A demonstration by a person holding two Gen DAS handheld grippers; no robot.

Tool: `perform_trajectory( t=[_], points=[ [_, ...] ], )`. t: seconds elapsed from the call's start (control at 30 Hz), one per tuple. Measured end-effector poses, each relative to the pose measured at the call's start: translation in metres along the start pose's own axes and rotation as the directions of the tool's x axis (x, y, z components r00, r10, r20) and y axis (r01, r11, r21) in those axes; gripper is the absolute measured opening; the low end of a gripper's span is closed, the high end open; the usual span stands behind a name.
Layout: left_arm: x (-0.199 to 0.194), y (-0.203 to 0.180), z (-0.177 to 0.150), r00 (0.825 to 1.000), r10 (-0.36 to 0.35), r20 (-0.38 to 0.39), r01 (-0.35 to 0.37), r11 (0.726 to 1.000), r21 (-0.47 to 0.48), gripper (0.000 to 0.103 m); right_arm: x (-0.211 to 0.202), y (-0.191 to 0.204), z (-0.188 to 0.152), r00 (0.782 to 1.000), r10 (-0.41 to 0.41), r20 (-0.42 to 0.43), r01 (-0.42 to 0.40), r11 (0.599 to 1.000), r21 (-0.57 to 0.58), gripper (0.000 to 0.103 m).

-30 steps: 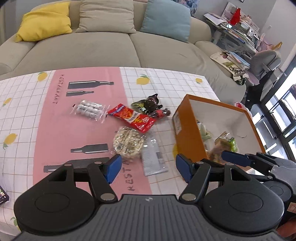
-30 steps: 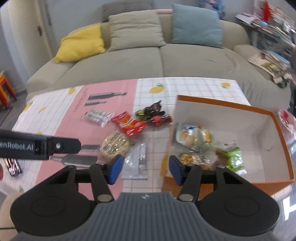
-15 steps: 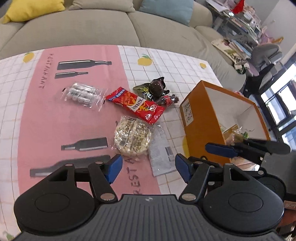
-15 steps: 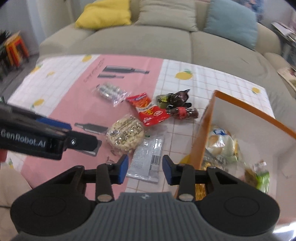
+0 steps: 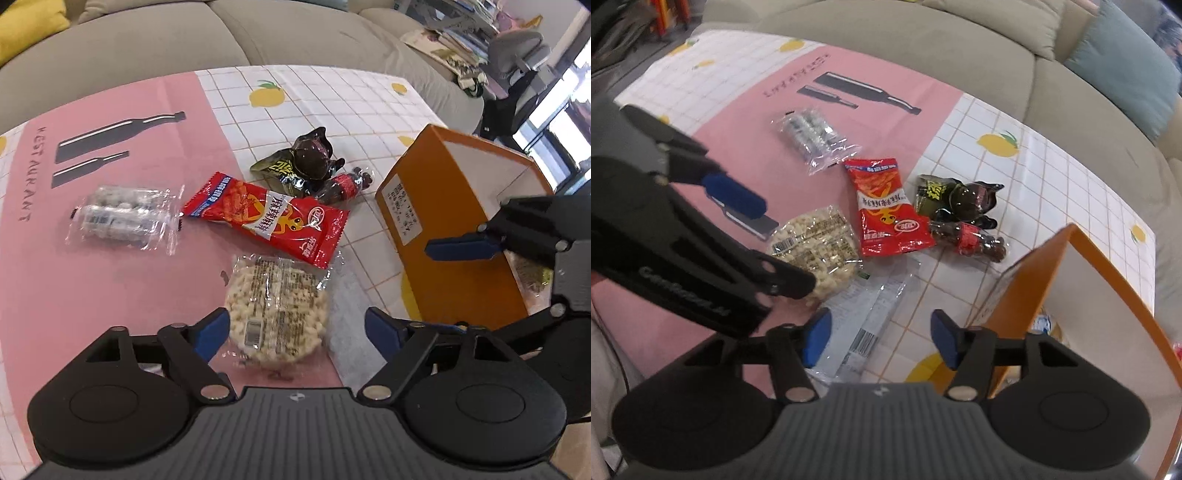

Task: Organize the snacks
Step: 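Lower the left tool onto the white puffed-snack bag and close, then grasp the red snack-stick bag with the right tool while the left holds the puffed-snack bag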

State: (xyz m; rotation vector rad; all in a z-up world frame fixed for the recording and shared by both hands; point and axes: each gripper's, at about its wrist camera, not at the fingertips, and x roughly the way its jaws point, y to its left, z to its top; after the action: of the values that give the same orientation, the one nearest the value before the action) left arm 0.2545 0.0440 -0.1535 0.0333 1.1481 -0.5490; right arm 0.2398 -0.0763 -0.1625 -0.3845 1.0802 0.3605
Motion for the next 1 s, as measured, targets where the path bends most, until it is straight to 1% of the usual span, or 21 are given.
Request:
perform_trajectory(
  t=[0.13,0.23,0.27,0.33,0.43,0.57,0.7,0.77,0.8,0.83,1.0],
  points=[
    [0.017,0.005,0.004,0.999,0.026,-0.041,-0.027,1.0,-0.005,0.101,0.01,0.0,0.004,0.999,-0.026,-0.022,0.025,0.999,-0.047,0.062],
    [0.025,0.009,0.005,0.998,0.04,-0.049,-0.04,0.999,0.0,0.101,0.018,-0.003,0.006,0.998,-0.029,-0.048,0.026,0.998,-0.06,0.063],
    [0.027,0.01,0.005,0.998,0.045,-0.054,-0.045,0.999,-0.001,0.101,0.02,-0.004,0.007,0.998,-0.028,-0.053,0.024,0.998,-0.065,0.064],
    [0.034,0.012,0.005,0.996,0.054,-0.072,-0.055,0.998,-0.007,0.101,0.021,-0.005,0.009,0.998,-0.034,-0.058,0.03,0.997,-0.074,0.07],
    [0.039,0.015,0.004,0.996,0.034,-0.083,-0.036,0.999,-0.028,0.101,0.023,-0.007,0.011,0.997,-0.04,-0.06,0.035,0.996,-0.088,0.07],
    [0.045,0.016,0.005,0.995,0.027,-0.094,-0.032,0.998,-0.051,0.101,0.028,-0.007,0.012,0.996,-0.059,-0.064,0.052,0.992,-0.112,0.071],
    [0.048,0.011,0.007,0.994,0.071,-0.077,-0.074,0.997,-0.026,0.101,0.032,-0.005,0.013,0.994,-0.085,-0.071,0.074,0.987,-0.144,0.071],
    [0.049,0.007,0.007,0.993,0.096,-0.072,-0.096,0.995,-0.007,0.098,0.034,-0.004,0.013,0.993,-0.094,-0.073,0.082,0.984,-0.161,0.071],
    [0.049,0.005,0.006,0.992,0.106,-0.066,-0.106,0.994,0.004,0.092,0.034,-0.004,0.013,0.993,-0.094,-0.072,0.081,0.983,-0.167,0.071],
    [0.049,0.004,0.005,0.992,0.112,-0.059,-0.111,0.994,0.01,0.092,0.035,-0.005,0.013,0.993,-0.09,-0.072,0.077,0.983,-0.166,0.072],
    [0.041,0.007,0.0,0.989,0.143,-0.045,-0.144,0.989,-0.017,0.092,0.036,-0.006,0.016,0.994,-0.075,-0.078,0.063,0.988,-0.143,0.073]
  ],
)
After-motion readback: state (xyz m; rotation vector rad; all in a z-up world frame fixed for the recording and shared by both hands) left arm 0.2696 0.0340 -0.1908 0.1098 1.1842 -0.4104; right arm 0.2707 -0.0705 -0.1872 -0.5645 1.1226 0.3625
